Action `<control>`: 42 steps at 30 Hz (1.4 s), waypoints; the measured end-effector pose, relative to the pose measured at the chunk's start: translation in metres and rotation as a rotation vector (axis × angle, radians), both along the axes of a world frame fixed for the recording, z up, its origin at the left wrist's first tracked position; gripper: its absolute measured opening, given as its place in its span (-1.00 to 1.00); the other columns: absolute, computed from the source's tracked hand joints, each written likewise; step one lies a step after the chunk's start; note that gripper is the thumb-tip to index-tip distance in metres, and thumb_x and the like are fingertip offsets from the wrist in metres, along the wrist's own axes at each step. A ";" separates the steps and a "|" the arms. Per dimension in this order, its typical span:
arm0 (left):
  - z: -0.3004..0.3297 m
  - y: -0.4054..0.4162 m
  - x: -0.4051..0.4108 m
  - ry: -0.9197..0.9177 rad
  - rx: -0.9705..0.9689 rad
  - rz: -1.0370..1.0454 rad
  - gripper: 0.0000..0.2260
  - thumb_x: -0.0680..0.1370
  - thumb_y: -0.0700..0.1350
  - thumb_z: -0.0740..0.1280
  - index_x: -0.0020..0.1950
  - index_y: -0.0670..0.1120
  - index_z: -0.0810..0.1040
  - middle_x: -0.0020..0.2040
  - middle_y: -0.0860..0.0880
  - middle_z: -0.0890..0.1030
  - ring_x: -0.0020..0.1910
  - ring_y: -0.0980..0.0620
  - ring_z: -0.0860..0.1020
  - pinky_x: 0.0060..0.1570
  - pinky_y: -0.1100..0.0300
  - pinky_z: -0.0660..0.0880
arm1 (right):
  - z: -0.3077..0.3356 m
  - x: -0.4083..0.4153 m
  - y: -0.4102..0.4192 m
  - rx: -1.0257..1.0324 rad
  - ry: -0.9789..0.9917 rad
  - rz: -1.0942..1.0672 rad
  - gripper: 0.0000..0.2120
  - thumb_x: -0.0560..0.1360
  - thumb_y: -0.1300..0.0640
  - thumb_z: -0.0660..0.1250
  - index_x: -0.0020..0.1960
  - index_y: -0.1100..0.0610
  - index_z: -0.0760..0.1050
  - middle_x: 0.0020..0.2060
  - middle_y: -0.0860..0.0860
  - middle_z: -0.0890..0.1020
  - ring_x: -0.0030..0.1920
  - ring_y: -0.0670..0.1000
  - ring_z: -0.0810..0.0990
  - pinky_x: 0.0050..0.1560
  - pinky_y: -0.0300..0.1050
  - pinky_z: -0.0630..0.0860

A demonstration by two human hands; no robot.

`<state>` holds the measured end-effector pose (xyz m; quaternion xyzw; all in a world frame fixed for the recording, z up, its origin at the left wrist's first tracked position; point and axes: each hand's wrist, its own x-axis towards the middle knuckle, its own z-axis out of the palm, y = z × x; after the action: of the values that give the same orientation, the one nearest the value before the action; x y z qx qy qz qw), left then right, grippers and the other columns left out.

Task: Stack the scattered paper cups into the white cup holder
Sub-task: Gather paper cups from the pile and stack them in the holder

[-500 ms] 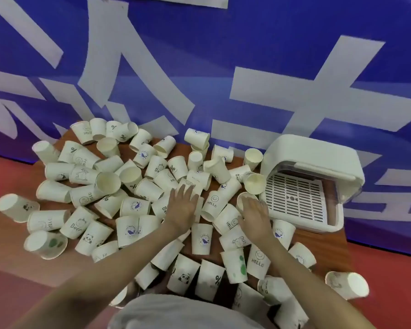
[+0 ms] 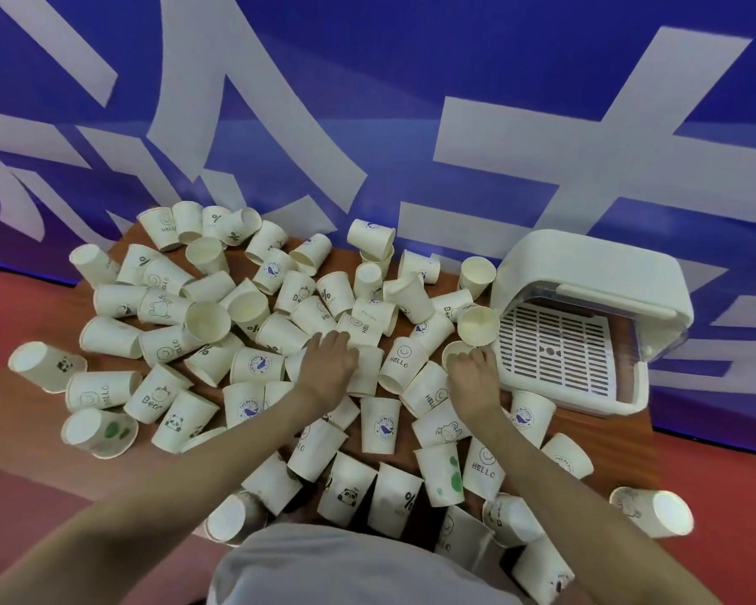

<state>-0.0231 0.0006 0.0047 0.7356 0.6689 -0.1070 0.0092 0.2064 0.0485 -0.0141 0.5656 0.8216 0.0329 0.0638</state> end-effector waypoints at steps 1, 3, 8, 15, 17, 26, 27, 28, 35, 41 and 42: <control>0.001 0.001 -0.004 0.044 -0.031 -0.029 -0.68 0.37 -0.24 0.44 0.11 -0.15 0.54 0.28 -0.20 0.41 0.31 -0.21 0.36 0.30 -0.12 0.29 | -0.001 0.001 0.000 0.020 0.003 0.015 -0.76 0.03 0.33 0.54 -0.43 0.16 0.51 -0.56 0.05 0.49 -0.40 0.10 0.51 -0.07 0.00 0.53; 0.009 0.004 -0.012 0.179 -0.101 -0.092 -0.63 0.48 -0.19 0.35 0.28 -0.13 0.43 0.45 -0.18 0.19 0.47 -0.19 0.11 0.43 -0.11 0.08 | -0.004 0.002 0.001 0.043 0.003 0.018 -0.77 0.04 0.28 0.55 -0.43 0.15 0.51 -0.54 0.05 0.50 -0.39 0.09 0.50 -0.06 -0.01 0.51; 0.023 0.008 -0.017 0.319 -0.159 -0.152 -0.71 0.51 -0.22 0.24 0.23 -0.11 0.48 0.38 -0.17 0.29 0.42 -0.17 0.18 0.41 -0.06 0.12 | -0.006 0.010 0.001 0.003 -0.012 -0.005 -0.71 -0.06 0.35 0.56 -0.52 0.14 0.47 -0.58 0.05 0.45 -0.44 0.09 0.47 -0.18 -0.05 0.53; 0.045 0.004 0.012 0.000 0.182 -0.176 -0.79 0.22 -0.23 0.52 -0.18 -0.12 0.62 0.02 -0.14 0.60 0.08 -0.20 0.52 0.06 0.00 0.47 | 0.000 0.010 0.003 0.057 0.021 0.037 -0.74 0.01 0.40 0.51 -0.51 0.16 0.47 -0.57 0.05 0.44 -0.44 0.11 0.47 -0.14 -0.01 0.53; 0.048 0.003 0.023 -0.187 0.314 -0.193 -0.77 0.14 -0.22 0.59 -0.31 -0.13 0.61 -0.10 -0.13 0.63 -0.05 -0.21 0.58 -0.09 0.02 0.53 | 0.003 0.013 0.003 0.081 0.047 0.029 -0.76 0.06 0.38 0.51 -0.49 0.16 0.48 -0.55 0.05 0.46 -0.41 0.11 0.49 -0.06 -0.01 0.48; 0.038 0.007 0.074 -0.602 0.334 -0.139 -0.86 0.33 -0.29 0.51 -0.15 -0.18 0.65 -0.03 -0.16 0.62 0.01 -0.22 0.55 -0.04 0.00 0.55 | 0.030 0.071 -0.018 0.202 0.456 -0.020 -0.94 0.37 0.27 0.45 -0.25 0.17 0.59 -0.32 0.04 0.60 -0.17 0.12 0.54 0.19 -0.04 0.21; 0.037 0.008 0.081 -0.610 0.337 -0.161 -0.86 0.33 -0.30 0.51 -0.15 -0.18 0.65 -0.04 -0.16 0.62 0.00 -0.23 0.56 -0.06 0.00 0.55 | 0.034 0.082 -0.020 0.209 0.483 -0.046 -0.95 0.38 0.26 0.45 -0.23 0.17 0.59 -0.31 0.04 0.61 -0.16 0.12 0.54 0.18 -0.05 0.21; 0.036 0.010 0.087 -0.619 0.342 -0.181 -0.87 0.34 -0.30 0.50 -0.15 -0.17 0.65 -0.04 -0.17 0.62 -0.01 -0.23 0.56 -0.07 0.00 0.55 | 0.038 0.093 -0.022 0.215 0.503 -0.076 -0.96 0.38 0.26 0.46 -0.21 0.17 0.60 -0.29 0.04 0.61 -0.16 0.12 0.54 0.16 -0.06 0.21; 0.041 0.037 0.150 -0.618 0.337 -0.270 -0.87 0.36 -0.23 0.51 -0.13 -0.08 0.70 -0.03 -0.09 0.65 0.02 -0.16 0.57 -0.02 0.01 0.54 | 0.047 0.168 -0.022 0.334 0.545 -0.243 -0.96 0.41 0.23 0.46 -0.15 0.17 0.61 -0.28 0.04 0.61 -0.17 0.14 0.53 0.04 -0.05 0.26; 0.033 0.079 0.213 -0.635 0.334 -0.343 -0.93 0.36 -0.25 0.49 -0.20 -0.12 0.69 -0.16 -0.10 0.64 -0.12 -0.13 0.58 -0.17 0.10 0.54 | 0.027 0.209 -0.001 0.384 0.559 -0.332 -0.94 0.41 0.25 0.47 -0.12 0.17 0.64 -0.25 0.03 0.66 -0.13 0.12 0.55 0.12 -0.07 0.25; 0.028 0.086 0.221 -0.611 0.317 -0.345 -0.94 0.35 -0.26 0.50 -0.22 -0.13 0.69 -0.18 -0.11 0.64 -0.13 -0.13 0.58 -0.20 0.11 0.55 | 0.024 0.212 0.003 0.385 0.559 -0.343 -0.94 0.41 0.25 0.47 -0.12 0.17 0.64 -0.25 0.03 0.66 -0.14 0.12 0.55 0.12 -0.08 0.24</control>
<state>0.1979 0.0864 0.0330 0.8277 0.5098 0.2220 0.0761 0.4182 0.0517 0.0098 0.6837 0.6793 0.0201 -0.2658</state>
